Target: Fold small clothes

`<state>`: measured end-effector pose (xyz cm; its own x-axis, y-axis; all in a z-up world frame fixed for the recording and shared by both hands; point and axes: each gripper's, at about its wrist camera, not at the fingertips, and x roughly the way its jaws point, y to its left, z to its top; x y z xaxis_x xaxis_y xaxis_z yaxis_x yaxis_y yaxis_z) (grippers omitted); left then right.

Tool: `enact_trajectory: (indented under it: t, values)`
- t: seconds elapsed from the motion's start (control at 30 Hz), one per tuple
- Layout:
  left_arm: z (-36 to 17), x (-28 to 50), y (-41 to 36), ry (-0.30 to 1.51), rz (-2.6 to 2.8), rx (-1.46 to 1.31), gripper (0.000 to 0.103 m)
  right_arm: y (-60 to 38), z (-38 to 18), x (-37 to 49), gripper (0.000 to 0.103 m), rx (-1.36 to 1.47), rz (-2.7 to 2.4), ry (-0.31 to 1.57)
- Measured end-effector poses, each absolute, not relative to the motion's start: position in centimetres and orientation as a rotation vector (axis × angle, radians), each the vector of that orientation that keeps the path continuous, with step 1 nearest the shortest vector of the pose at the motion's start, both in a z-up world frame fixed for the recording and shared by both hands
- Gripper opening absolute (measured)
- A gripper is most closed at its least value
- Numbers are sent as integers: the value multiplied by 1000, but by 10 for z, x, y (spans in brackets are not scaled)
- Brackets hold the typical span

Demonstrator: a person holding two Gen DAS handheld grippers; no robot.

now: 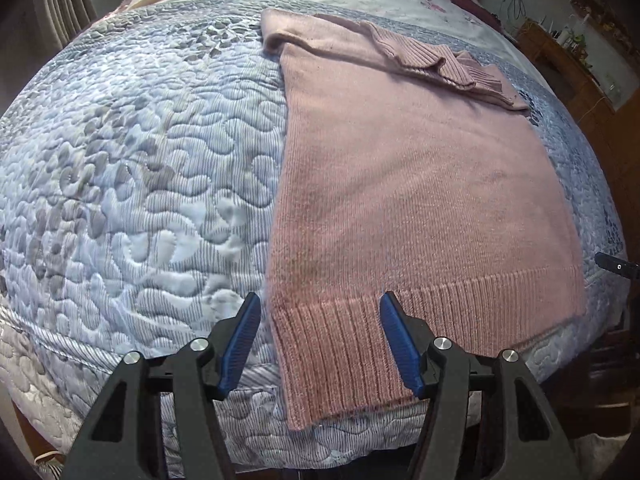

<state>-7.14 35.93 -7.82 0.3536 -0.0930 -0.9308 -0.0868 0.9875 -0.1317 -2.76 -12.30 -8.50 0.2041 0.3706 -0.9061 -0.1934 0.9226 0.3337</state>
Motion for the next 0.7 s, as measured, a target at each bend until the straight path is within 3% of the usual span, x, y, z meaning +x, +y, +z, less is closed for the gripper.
enact_trajectory:
  t: [0.7]
  values:
    - [-108,-115,365,1219,-10,-407,67,-141,-133,-49,52,331,358,1378]
